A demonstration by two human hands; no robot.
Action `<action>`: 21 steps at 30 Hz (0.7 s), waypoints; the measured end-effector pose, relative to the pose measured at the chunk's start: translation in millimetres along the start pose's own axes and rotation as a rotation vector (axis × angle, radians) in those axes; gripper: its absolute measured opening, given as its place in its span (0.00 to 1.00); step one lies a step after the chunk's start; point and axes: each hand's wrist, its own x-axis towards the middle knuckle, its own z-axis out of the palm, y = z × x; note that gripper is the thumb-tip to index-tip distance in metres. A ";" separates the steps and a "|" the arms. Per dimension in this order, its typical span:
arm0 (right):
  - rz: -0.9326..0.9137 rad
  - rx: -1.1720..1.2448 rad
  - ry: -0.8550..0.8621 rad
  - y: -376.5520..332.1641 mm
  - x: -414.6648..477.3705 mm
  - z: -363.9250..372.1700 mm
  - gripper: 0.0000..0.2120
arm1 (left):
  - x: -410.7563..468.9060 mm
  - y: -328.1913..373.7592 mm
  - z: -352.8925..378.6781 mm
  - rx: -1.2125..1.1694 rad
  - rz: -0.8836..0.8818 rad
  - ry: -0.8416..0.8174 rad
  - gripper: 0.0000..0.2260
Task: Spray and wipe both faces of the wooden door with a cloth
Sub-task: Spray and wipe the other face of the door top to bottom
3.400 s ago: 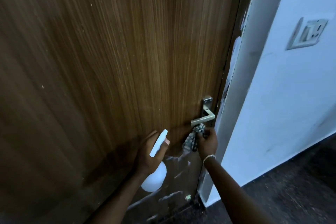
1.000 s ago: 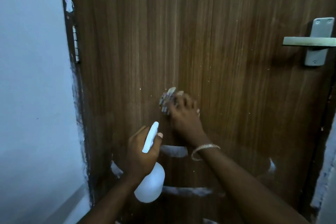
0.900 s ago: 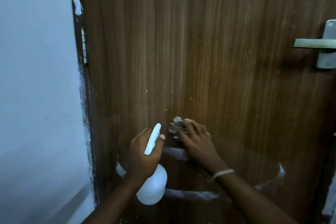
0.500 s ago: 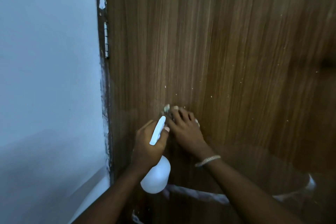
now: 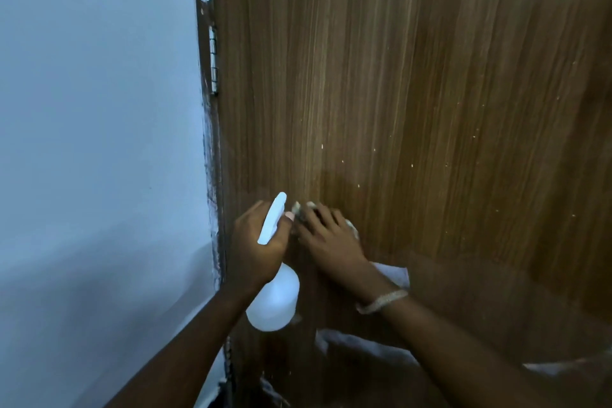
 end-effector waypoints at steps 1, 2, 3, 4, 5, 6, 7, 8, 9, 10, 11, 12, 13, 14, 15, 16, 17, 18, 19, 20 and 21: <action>0.023 0.013 -0.021 4.2 -19.5 -2.8 0.34 | 0.9 -5.7 -3.2 0.020 -0.018 0.025 0.13; 0.075 0.010 0.009 13.4 -30.4 -7.2 0.37 | 2.2 -11.3 -6.6 0.036 -0.035 0.044 0.14; 0.170 -0.006 0.056 24.7 -31.6 -13.5 0.39 | 2.9 -16.9 -9.8 0.042 -0.041 0.050 0.13; 0.304 -0.006 0.108 34.0 -21.0 -18.9 0.39 | 3.3 -21.6 -12.9 0.048 -0.038 0.051 0.12; 0.447 0.013 0.178 40.7 1.4 -27.8 0.37 | 3.8 -24.8 -16.2 0.063 -0.031 0.053 0.12; 0.563 0.013 0.246 44.1 31.3 -33.9 0.34 | 4.2 -26.4 -19.0 0.078 -0.026 0.054 0.12; 0.603 0.011 0.257 41.7 63.0 -37.8 0.32 | 5.6 -27.6 -21.7 0.092 -0.015 0.057 0.13; 0.557 -0.006 0.243 32.7 89.4 -36.8 0.30 | 7.8 -28.2 -24.2 0.101 -0.014 0.056 0.14; 0.438 -0.019 0.205 18.9 109.1 -25.4 0.27 | 9.9 -28.5 -26.2 0.096 -0.018 0.053 0.13; 0.274 -0.036 0.168 2.6 118.8 -9.8 0.25 | 11.9 -28.4 -27.2 0.096 -0.021 0.055 0.12; 0.106 -0.051 0.115 -15.0 118.8 6.9 0.23 | 13.2 -29.7 -29.2 0.102 -0.013 0.060 0.11; -0.018 -0.056 0.055 -29.2 106.5 22.2 0.22 | 14.2 -29.5 -30.8 0.110 0.002 0.057 0.11; -0.090 -0.044 -0.018 -39.1 85.9 30.4 0.23 | 14.4 -29.5 -31.9 0.113 0.024 0.053 0.11; -0.122 -0.009 -0.063 -44.2 65.5 33.6 0.24 | 14.7 -32.9 -34.6 0.118 0.038 0.060 0.11; -0.090 0.029 -0.106 -44.4 45.0 31.3 0.25 | 14.0 -38.7 -37.6 0.117 0.040 0.074 0.11; -0.016 0.051 -0.121 -39.5 29.1 26.2 0.26 | 13.6 -45.3 -39.7 0.108 0.025 0.090 0.09; 0.068 0.053 -0.093 -30.4 21.5 18.0 0.28 | 12.7 -53.0 -41.7 0.103 0.003 0.102 0.08; 0.164 0.031 -0.030 -19.4 23.6 9.8 0.30 | 11.5 -59.1 -43.4 0.108 -0.015 0.113 0.08; 0.262 0.019 0.026 -9.6 35.5 2.8 0.32 | 9.7 -65.3 -44.8 0.118 -0.025 0.118 0.09; 0.343 0.011 0.094 -0.7 54.5 -5.1 0.32 | 7.8 -69.7 -45.5 0.126 -0.027 0.117 0.10; 0.409 0.009 0.160 3.7 80.5 -12.2 0.32 | 6.5 -72.4 -46.3 0.131 -0.025 0.115 0.09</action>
